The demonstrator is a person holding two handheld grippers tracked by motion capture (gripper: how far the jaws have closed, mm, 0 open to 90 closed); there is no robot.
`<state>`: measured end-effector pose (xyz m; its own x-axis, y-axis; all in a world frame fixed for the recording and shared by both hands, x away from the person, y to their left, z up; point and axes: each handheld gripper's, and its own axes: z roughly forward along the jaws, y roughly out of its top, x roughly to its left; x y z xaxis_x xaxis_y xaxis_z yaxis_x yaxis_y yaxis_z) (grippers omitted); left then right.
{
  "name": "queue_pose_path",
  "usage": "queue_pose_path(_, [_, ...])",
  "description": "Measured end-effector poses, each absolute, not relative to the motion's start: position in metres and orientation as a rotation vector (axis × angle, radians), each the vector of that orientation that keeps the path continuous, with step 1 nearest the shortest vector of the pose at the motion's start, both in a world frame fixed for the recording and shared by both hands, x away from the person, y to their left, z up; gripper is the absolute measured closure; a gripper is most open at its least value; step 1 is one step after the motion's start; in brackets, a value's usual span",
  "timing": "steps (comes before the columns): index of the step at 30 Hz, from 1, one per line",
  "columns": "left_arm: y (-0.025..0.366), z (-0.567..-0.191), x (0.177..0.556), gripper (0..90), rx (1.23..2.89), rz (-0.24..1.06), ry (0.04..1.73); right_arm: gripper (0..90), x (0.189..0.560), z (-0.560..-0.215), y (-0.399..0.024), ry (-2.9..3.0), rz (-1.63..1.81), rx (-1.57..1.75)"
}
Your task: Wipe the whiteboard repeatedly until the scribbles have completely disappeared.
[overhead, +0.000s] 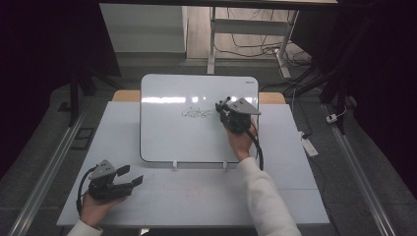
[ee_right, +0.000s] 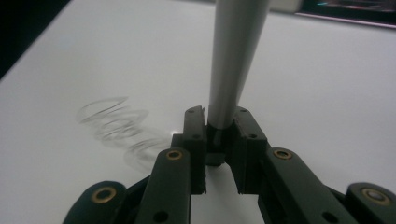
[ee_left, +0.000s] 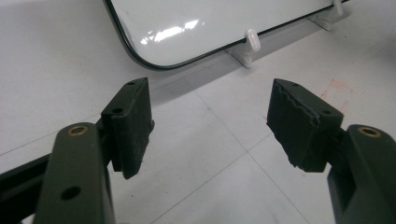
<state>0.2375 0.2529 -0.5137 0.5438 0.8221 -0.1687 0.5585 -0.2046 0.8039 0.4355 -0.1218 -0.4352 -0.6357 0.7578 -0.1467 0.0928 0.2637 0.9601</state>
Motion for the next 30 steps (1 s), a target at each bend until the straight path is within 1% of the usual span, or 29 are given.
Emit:
queue_pose_path(3, [0.253,-0.514,0.238,31.6,1.897,0.369,1.125,77.3,0.431,-0.440,-0.112,1.996,1.381,0.686])
queue_pose_path(5, [0.252,-0.513,0.236,31.6,1.895,0.377,1.123,77.3,0.436,-0.436,-0.116,1.958,1.390,0.727])
queue_pose_path(6, [0.252,-0.513,0.236,31.6,1.892,0.379,1.125,77.3,0.444,-0.430,-0.123,1.899,1.422,0.805])
queue_pose_path(8, [0.253,-0.513,0.236,31.6,1.888,0.378,1.124,77.3,0.444,-0.430,-0.122,1.899,1.426,0.817])
queue_pose_path(10, [0.253,-0.513,0.237,31.6,1.889,0.376,1.125,77.3,0.430,-0.441,-0.107,1.994,1.401,0.712])
queue_pose_path(11, [0.253,-0.513,0.237,31.6,1.891,0.374,1.126,77.3,0.430,-0.441,-0.107,1.994,1.401,0.712])
queue_pose_path(12, [0.253,-0.514,0.238,31.6,1.892,0.373,1.125,77.3,0.419,-0.450,-0.095,2.039,1.362,0.629])
queue_pose_path(14, [0.253,-0.513,0.237,31.6,1.894,0.373,1.122,77.3,0.421,-0.448,-0.095,2.035,1.359,0.627])
queue_pose_path(18, [0.252,-0.512,0.235,31.5,1.888,0.383,1.121,77.3,0.437,-0.436,-0.110,1.916,1.409,0.763])
queue_pose_path(20, [0.253,-0.512,0.236,31.6,1.888,0.380,1.121,77.3,0.433,-0.439,-0.106,1.936,1.415,0.755])
queue_pose_path(23, [0.253,-0.513,0.237,31.5,1.891,0.375,1.125,77.3,0.422,-0.448,-0.092,2.019,1.372,0.632])
queue_pose_path(24, [0.253,-0.513,0.237,31.5,1.892,0.376,1.124,77.3,0.423,-0.447,-0.093,2.023,1.366,0.626])
queue_pose_path(28, [0.253,-0.512,0.234,31.5,1.884,0.383,1.123,77.3,0.435,-0.438,-0.112,1.931,1.428,0.771])
queue_pose_path(30, [0.253,-0.512,0.236,31.6,1.885,0.380,1.123,77.3,0.428,-0.442,-0.108,1.975,1.391,0.723])
